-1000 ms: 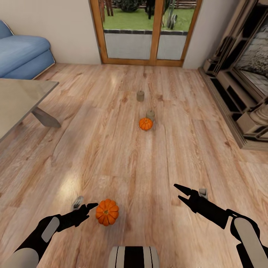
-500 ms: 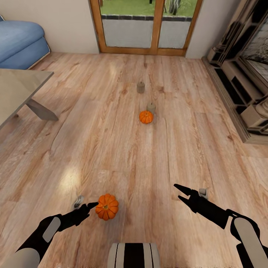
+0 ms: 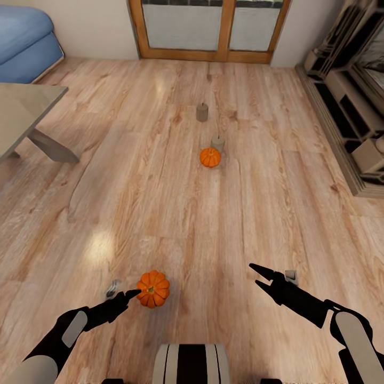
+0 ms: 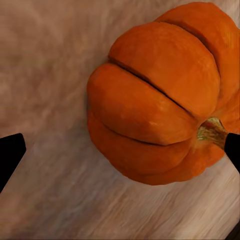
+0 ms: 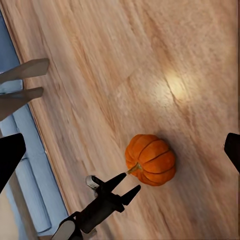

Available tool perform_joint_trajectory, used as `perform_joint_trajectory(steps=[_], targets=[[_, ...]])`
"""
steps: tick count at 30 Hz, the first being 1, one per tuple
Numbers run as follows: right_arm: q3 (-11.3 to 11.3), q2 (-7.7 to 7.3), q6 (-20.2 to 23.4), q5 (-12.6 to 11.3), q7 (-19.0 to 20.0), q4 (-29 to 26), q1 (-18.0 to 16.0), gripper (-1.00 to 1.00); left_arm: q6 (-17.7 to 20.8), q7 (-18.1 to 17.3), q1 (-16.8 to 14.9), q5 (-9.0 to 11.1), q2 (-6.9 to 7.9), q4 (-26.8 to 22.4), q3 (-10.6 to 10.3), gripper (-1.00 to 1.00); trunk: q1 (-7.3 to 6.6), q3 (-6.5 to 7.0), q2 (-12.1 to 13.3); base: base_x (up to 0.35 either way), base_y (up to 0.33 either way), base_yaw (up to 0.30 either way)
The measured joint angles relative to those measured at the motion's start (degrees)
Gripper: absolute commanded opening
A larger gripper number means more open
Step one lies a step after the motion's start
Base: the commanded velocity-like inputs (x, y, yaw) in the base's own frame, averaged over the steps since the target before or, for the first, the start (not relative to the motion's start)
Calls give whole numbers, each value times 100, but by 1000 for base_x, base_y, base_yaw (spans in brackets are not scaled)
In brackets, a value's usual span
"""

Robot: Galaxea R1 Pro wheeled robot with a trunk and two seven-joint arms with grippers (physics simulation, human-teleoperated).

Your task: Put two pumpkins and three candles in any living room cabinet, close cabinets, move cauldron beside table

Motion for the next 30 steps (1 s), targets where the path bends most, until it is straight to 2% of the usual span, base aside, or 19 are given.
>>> perform_joint_trajectory(steps=[2, 3, 7, 30], targets=[[4, 0, 0, 0, 0, 0, 0, 100, -5, 2, 0, -11, -54, 0, -23, 100, 5, -44, -3, 0, 0, 0], [1, 0, 0, 0, 0, 0, 0, 100, -24, 36, 0, -35, -126, -3, -52, 100, 8, -67, -4, 0, 0, 0], [-3, 0, 0, -10, 0, 0, 0, 100, -65, 400, 0, -169, -253, -66, -82, 100, 15, -134, -8, 0, 0, 0], [-3, 0, 0, -29, 0, 0, 0, 100, -70, 484, 0, -191, -262, -87, -90, 100, 15, -134, -8, 14, -16, 0]])
